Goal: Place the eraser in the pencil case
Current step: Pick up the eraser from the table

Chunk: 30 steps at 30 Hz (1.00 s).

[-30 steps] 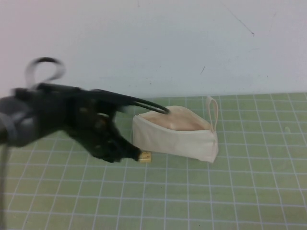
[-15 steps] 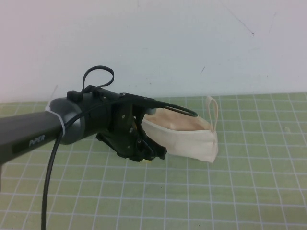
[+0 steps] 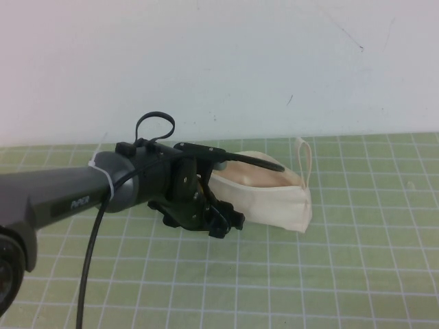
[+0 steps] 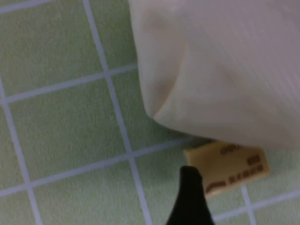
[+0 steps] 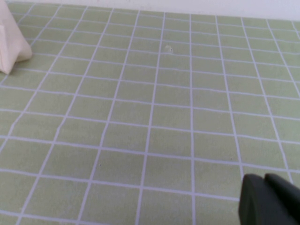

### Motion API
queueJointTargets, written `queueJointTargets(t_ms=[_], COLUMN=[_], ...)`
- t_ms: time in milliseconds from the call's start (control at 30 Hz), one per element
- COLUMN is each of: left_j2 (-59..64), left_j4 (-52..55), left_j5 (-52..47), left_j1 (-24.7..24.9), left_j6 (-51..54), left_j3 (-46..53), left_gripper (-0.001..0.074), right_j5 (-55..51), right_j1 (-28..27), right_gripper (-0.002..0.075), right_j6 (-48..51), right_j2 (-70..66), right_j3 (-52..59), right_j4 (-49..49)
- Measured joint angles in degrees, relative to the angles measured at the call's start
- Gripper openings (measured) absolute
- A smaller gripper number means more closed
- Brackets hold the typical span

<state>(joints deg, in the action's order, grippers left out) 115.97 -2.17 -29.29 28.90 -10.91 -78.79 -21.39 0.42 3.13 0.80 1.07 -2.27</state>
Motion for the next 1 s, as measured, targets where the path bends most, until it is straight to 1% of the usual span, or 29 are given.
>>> queueJointTargets(t_ms=[67,167,600,700,800,900,1000], left_j2=[0.1,0.1,2.3,2.3,2.4,2.4,2.4], left_j4=[0.5,0.7,1.3,1.6,2.5,3.2,3.5], left_j5=[0.9,2.4,2.9,2.9,2.8,2.4,-0.5], left_j1=[-0.1,-0.1,-0.2,-0.2,-0.2,-0.2,-0.2], left_j6=[-1.3,-1.9,-3.6,-3.8,-3.9,-3.9,-4.0], left_j3=[0.0,-0.1,-0.5,-0.5,-0.6,-0.8,-1.8], left_gripper=[0.0443,0.0426,0.0417,0.0382,0.0298,0.0288,0.0288], right_j5=[0.0,0.0,0.0,0.0,0.0,0.0,0.0], right_j1=[0.0,0.0,0.0,0.0,0.0,0.0,0.0], right_gripper=[-0.0001,-0.0001,-0.0001,-0.0001,-0.0001,-0.0001,-0.0001], right_j6=[0.0,0.0,0.0,0.0,0.0,0.0,0.0], right_j2=[0.0,0.0,0.0,0.0,0.0,0.0,0.0], right_j3=[0.0,0.0,0.0,0.0,0.0,0.0,0.0], right_j4=[0.0,0.0,0.0,0.0,0.0,0.0,0.0])
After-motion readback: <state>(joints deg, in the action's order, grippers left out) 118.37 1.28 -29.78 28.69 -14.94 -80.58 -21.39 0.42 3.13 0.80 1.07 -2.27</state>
